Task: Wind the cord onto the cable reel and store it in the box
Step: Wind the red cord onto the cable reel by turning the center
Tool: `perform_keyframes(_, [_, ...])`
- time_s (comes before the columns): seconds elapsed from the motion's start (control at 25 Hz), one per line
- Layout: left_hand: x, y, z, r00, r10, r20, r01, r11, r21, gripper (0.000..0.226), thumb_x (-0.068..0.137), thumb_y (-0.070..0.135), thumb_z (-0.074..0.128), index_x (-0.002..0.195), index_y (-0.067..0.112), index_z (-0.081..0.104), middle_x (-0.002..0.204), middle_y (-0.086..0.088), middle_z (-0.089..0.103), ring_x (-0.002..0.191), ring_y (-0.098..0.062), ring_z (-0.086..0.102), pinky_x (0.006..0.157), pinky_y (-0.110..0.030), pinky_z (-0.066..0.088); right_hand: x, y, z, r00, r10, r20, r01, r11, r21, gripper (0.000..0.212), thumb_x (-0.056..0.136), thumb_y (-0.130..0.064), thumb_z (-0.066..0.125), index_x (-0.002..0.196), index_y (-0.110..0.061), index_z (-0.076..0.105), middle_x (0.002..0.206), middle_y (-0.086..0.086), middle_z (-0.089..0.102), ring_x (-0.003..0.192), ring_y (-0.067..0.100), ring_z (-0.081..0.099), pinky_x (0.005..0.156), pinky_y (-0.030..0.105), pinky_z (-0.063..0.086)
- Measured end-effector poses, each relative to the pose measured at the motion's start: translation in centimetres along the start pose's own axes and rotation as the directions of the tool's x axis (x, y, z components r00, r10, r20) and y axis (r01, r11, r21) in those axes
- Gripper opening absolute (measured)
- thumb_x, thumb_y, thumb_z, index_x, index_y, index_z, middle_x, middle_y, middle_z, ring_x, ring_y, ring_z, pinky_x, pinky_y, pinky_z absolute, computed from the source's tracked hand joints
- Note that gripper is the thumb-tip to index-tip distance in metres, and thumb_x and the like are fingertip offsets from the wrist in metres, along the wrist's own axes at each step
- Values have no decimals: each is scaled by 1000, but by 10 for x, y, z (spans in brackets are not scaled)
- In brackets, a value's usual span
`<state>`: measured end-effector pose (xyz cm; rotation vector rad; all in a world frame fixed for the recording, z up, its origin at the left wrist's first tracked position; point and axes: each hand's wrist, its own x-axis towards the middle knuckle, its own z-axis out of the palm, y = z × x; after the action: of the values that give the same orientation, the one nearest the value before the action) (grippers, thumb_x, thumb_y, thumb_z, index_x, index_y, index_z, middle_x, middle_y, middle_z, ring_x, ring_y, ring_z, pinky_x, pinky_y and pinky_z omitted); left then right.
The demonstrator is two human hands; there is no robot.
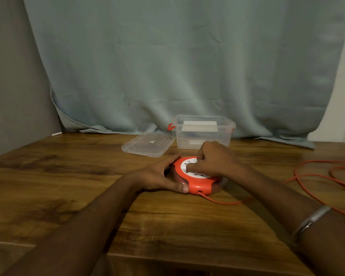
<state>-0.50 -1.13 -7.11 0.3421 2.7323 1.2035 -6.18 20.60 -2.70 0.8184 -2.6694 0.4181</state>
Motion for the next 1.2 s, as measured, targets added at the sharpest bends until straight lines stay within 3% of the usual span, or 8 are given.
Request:
perform_keyframes(0.12, [11,10,-13,994,-60,86,55,997,60,141,60,62,96,168,42,7,173,9,23,151,-12,32,124,-33,31,15,8,-6,987,-109,119,97,990,107,38,76,-43,79,58,-17,58,57,-3,60,59,13,58,60,34,45])
perform_keyframes(0.2, [16,13,-15,993,-71,92,68,997,39,133,67,52,95,168,42,10,172,9,24,151,-13,32,120,-29,31,19,22,-9,972,-211,105,184,957,226,15,75,-23,81,71,-21,67,72,-7,70,62,3,60,63,31,49])
perform_keyframes(0.4, [22,-8,-9,997,31,-68,-31,999,-7,144,40,66,100,164,42,30,165,15,39,150,-10,40,125,-34,34,15,66,-20,929,-255,268,77,842,534,34,81,9,81,112,-2,71,105,-1,78,76,-7,66,71,11,47])
perform_keyframes(0.52, [25,-13,-11,997,43,-60,-44,999,-20,143,42,61,102,164,43,29,167,15,37,151,-11,37,123,-33,33,13,72,-20,906,-294,303,99,845,525,44,82,-3,86,122,-9,68,118,-2,79,59,-1,51,59,13,42])
perform_keyframes(0.6, [24,-13,-11,996,62,-65,-63,998,-12,142,43,58,102,164,43,29,166,17,37,150,-10,38,123,-32,33,13,71,-18,917,-295,269,126,854,505,43,81,-8,89,119,-15,69,117,-2,79,60,2,47,56,15,40])
perform_keyframes(0.76, [22,-9,-8,995,62,-81,-62,998,0,139,45,61,100,164,45,28,167,15,36,150,-11,37,120,-30,35,5,61,-15,954,-201,220,81,885,458,45,68,-34,97,103,-25,71,99,1,78,73,9,58,64,28,46])
perform_keyframes(0.88, [22,-9,-6,993,67,-98,-67,998,8,144,41,68,99,164,43,28,167,13,37,151,-11,38,122,-33,36,0,52,-9,977,-118,177,37,913,406,50,54,-58,89,83,-22,71,76,-3,70,68,10,59,65,36,48])
perform_keyframes(1.2, [22,-8,-5,992,87,-94,-84,996,35,142,45,69,96,165,40,27,167,12,36,150,-12,38,122,-33,37,-8,24,-7,999,37,4,-37,994,106,52,62,-62,84,56,-16,59,50,-5,58,55,8,55,55,29,39])
